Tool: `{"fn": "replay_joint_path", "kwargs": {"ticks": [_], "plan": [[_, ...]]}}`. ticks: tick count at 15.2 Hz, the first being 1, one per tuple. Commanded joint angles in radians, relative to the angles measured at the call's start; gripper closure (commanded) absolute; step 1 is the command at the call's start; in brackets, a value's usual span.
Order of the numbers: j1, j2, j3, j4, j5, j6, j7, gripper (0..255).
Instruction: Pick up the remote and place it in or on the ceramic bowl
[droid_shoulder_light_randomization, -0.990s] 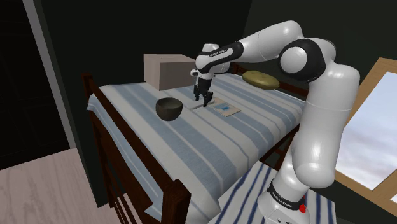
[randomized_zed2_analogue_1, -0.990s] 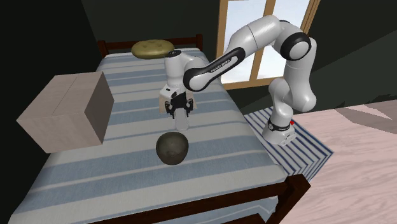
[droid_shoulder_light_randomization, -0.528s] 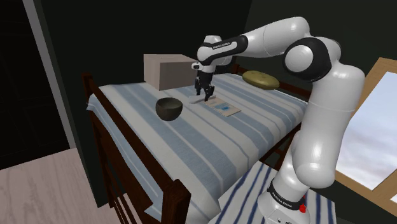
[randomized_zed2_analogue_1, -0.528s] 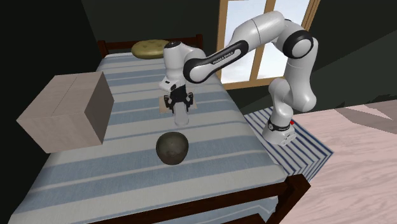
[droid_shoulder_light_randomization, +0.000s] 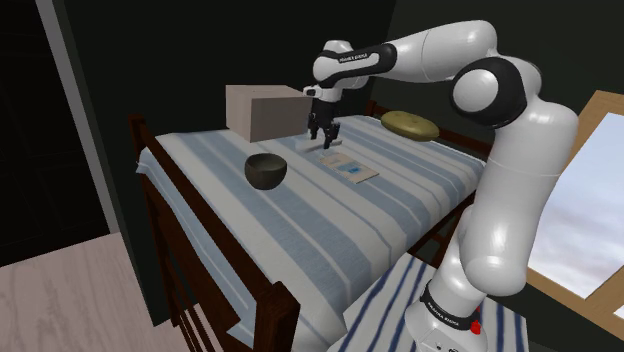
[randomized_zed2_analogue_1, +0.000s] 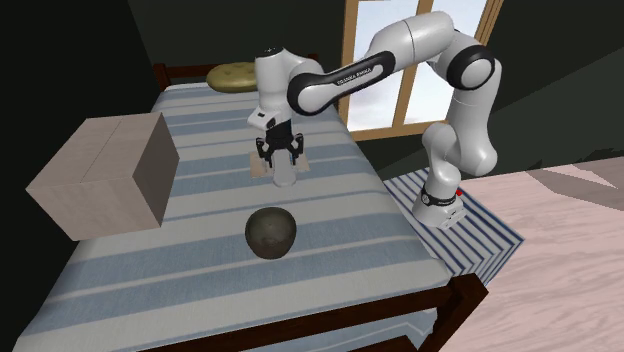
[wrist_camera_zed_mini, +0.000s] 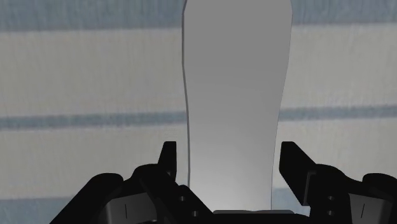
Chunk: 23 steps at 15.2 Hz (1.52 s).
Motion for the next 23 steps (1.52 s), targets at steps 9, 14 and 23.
{"fn": "replay_joint_path", "kwargs": {"ticks": [9,14,23], "plan": [[0.059,0.073,0.051,0.144,0.023,-0.073,0.114,255],[0.100,0.164,0.089,0.274,0.049,-0.113,0.199,255],[0.134,0.264,0.119,0.356,0.074,-0.096,0.265,255]]}}
